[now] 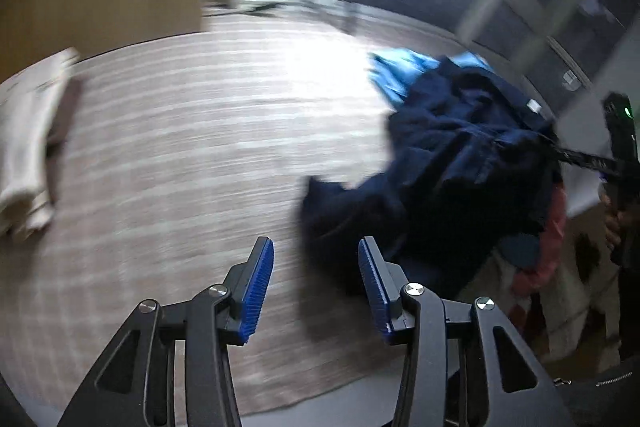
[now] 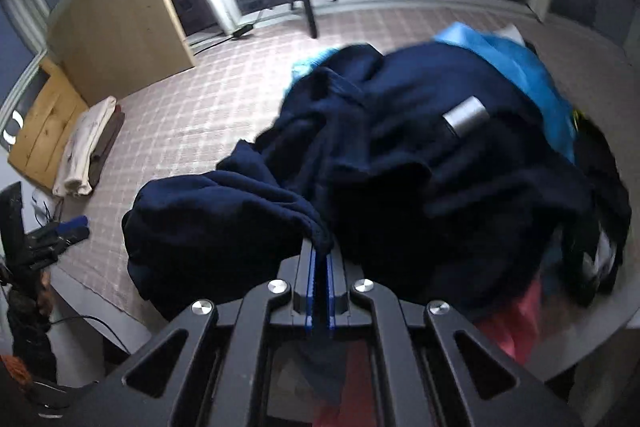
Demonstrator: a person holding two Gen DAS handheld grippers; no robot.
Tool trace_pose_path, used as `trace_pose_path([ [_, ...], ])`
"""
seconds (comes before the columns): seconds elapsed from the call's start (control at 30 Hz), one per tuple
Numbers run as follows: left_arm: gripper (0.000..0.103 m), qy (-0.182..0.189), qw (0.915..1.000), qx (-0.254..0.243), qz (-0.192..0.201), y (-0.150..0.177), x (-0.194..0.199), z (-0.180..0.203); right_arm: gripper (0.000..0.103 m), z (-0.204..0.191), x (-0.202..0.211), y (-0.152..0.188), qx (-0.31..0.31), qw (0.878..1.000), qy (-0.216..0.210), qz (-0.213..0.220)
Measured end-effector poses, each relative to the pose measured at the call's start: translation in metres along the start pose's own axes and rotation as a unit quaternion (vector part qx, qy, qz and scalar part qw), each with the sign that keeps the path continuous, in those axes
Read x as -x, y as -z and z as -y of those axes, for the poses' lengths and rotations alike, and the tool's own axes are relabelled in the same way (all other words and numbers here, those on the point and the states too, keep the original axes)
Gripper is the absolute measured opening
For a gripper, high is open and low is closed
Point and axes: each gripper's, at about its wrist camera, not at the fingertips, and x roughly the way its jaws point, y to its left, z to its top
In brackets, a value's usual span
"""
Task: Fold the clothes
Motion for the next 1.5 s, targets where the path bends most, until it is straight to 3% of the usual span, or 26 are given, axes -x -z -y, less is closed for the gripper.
trace_pose_path([
  [0.13, 0.048, 0.050, 0.9981, -0.023, -0.028, -0.012, -0.029, 0.034, 0.004, 0.002, 0.007, 0.002, -0.003, 1.000, -0.003, 0.006],
  [0.23, 0.048, 0.090, 0.9943, -0.051, -0.025, -0.015, -0.032, 0.064, 0.004, 0.003, 0.005, 0.003, -0.003, 1.000, -0.005, 0.003],
  [0.37, 0.050, 0.115, 0.9896, -0.084, -0.021, -0.025, -0.045, 0.097, 0.004, -0.001, 0.006, 0.005, 0.008, 1.000, -0.010, 0.000],
  [0.43, 0.046, 0.143, 0.9862, -0.082, -0.017, -0.030, -0.055, 0.103, 0.004, -0.004, 0.008, 0.009, 0.014, 1.000, -0.017, -0.002],
  [0.47, 0.021, 0.147, 0.9860, -0.076, -0.020, -0.031, -0.058, 0.101, 0.004, -0.007, 0.007, 0.011, 0.019, 0.999, -0.027, -0.011],
  [0.5, 0.005, 0.149, 0.9860, -0.071, -0.026, -0.029, -0.059, 0.097, 0.004, -0.010, 0.005, 0.014, 0.024, 0.999, -0.039, -0.024],
  [0.53, 0.003, 0.151, 0.9860, -0.066, -0.027, -0.025, -0.056, 0.090, 0.004, -0.013, 0.003, 0.017, 0.029, 0.998, -0.052, -0.036],
  [0.63, 0.003, 0.141, 0.9885, -0.054, -0.009, -0.004, -0.027, 0.062, 0.006, -0.038, -0.012, 0.033, 0.078, 0.988, -0.088, -0.102],
  [0.73, 0.003, 0.103, 0.9941, -0.031, -0.014, 0.031, 0.011, 0.022, 0.018, -0.057, -0.016, 0.034, 0.111, 0.978, -0.114, -0.134],
  [0.8, 0.003, 0.048, 0.9981, -0.023, -0.032, 0.055, 0.024, -0.002, 0.027, -0.065, -0.013, 0.023, 0.129, 0.978, -0.103, -0.126],
  [0.87, 0.003, 0.014, 0.9985, 0.012, -0.053, 0.074, 0.032, -0.030, 0.057, -0.072, -0.012, 0.006, 0.140, 0.981, -0.087, -0.099],
  [0.93, 0.003, 0.025, 0.9976, 0.032, -0.056, 0.083, 0.036, -0.039, 0.062, -0.081, -0.017, -0.013, 0.152, 0.983, -0.071, -0.075],
  [1.1, 0.003, 0.054, 0.9968, 0.002, -0.059, 0.089, 0.032, -0.015, 0.062, -0.124, -0.082, -0.040, 0.165, 0.975, -0.097, -0.113],
  [1.2, 0.003, 0.066, 0.9958, -0.012, -0.063, 0.093, 0.028, -0.003, 0.060, -0.142, -0.130, -0.036, 0.175, 0.971, -0.076, -0.146],
  [1.27, 0.003, 0.064, 0.9959, -0.004, -0.064, 0.096, 0.028, -0.008, 0.008, -0.151, -0.142, -0.026, 0.202, 0.964, -0.078, -0.155],
  [1.33, 0.003, 0.063, 0.9963, 0.004, -0.059, 0.094, 0.030, -0.010, 0.008, -0.154, -0.135, -0.022, 0.217, 0.961, -0.085, -0.147],
  [1.4, 0.003, 0.074, 0.9960, 0.003, -0.051, 0.091, 0.034, -0.008, 0.008, -0.144, -0.113, -0.028, 0.211, 0.966, -0.091, -0.117],
  [1.5, 0.003, 0.129, 0.9898, -0.037, -0.047, 0.084, 0.035, 0.016, 0.008, -0.109, -0.073, -0.043, 0.180, 0.978, -0.065, -0.079],
])
